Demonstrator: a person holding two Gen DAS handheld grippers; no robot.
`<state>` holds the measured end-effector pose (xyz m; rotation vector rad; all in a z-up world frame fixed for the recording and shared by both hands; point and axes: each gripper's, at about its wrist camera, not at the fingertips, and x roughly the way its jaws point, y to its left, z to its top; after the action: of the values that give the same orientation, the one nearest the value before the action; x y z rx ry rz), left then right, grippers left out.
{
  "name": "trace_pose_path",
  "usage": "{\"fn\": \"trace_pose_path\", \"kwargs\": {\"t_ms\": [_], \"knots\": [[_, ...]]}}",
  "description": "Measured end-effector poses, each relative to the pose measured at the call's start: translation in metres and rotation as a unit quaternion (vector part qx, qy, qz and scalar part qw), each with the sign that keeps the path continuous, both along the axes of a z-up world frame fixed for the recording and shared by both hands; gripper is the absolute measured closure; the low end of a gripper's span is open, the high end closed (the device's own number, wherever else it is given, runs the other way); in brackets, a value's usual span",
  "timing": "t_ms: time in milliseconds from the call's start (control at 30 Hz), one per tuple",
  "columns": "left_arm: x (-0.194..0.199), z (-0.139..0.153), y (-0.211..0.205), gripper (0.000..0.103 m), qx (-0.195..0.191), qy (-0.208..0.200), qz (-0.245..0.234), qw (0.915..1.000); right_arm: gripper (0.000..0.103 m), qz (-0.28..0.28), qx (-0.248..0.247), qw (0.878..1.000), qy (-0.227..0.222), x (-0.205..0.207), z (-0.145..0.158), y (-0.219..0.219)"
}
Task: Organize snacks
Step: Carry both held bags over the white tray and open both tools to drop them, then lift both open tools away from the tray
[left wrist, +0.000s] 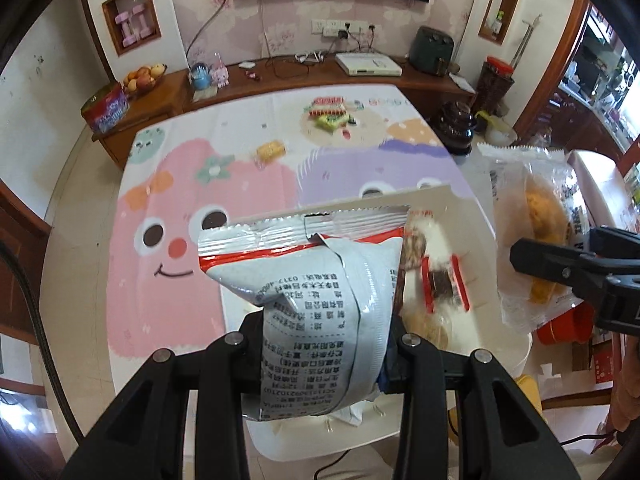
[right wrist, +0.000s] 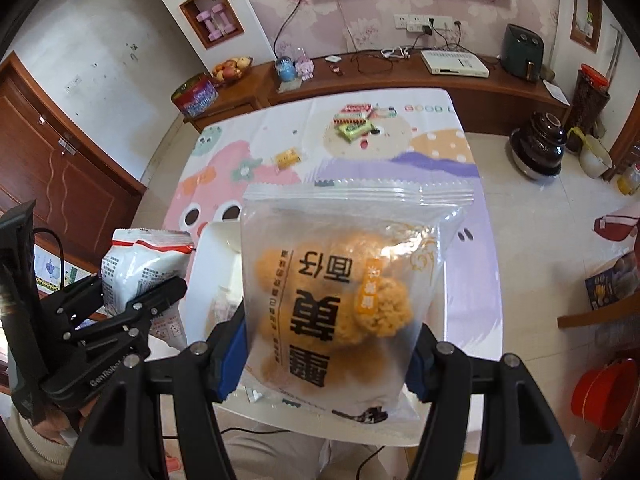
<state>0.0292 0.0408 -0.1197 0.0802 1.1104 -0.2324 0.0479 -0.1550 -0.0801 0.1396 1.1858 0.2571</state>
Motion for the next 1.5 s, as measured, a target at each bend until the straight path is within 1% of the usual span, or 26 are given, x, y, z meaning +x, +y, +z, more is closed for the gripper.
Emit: {"fn": "trace_pose_path", "kwargs": {"t_ms": [133,333,600,800,833,867,900,967,1000,1100,1500], "knots": [[-0.001,-0.013,-0.005,0.067,-0.001,0.019,0.001,0.9998,0.039,0.001,-0.008,1.0,0.009,-0.006,-0.007,0.003],[-0.003,-0.025,-0.011,0.067,0.0,0.036,-0.005,0.9993,0.038,0.0,-0.016,1.0,0.024,-0.012,-0.016,0.007],[-0.006,-0.033,-0.015,0.067,0.003,0.049,-0.008,0.9988,0.037,-0.002,-0.025,0.999,0.032,-0.014,-0.023,0.009],[-0.004,-0.04,-0.016,0.065,0.007,0.067,-0.005,0.9977,0.035,0.0,-0.03,0.999,0.044,-0.012,-0.029,0.013],[-0.004,-0.041,-0.017,0.064,0.01,0.068,-0.004,0.9976,0.034,0.0,-0.032,0.998,0.046,-0.011,-0.03,0.014],[-0.004,-0.042,-0.017,0.056,0.012,0.069,-0.004,0.9975,0.03,-0.001,-0.034,0.998,0.048,-0.01,-0.031,0.015],[-0.005,-0.043,-0.016,0.039,0.014,0.07,-0.003,0.9974,0.027,-0.002,-0.034,0.998,0.05,-0.01,-0.032,0.015],[-0.006,-0.041,-0.015,0.022,0.018,0.062,0.004,0.9979,0.027,-0.008,-0.032,0.998,0.049,-0.009,-0.032,0.014],[-0.007,-0.04,-0.014,0.021,0.018,0.055,0.005,0.9983,0.027,-0.011,-0.024,0.999,0.046,-0.009,-0.031,0.013],[-0.007,-0.039,-0.013,0.021,0.02,0.054,0.005,0.9983,0.027,-0.018,-0.009,0.999,0.038,-0.008,-0.025,0.01],[-0.01,-0.038,-0.009,0.021,0.014,0.059,0.014,0.9981,0.027,-0.005,-0.016,0.999,0.029,-0.013,-0.02,0.015]]}}
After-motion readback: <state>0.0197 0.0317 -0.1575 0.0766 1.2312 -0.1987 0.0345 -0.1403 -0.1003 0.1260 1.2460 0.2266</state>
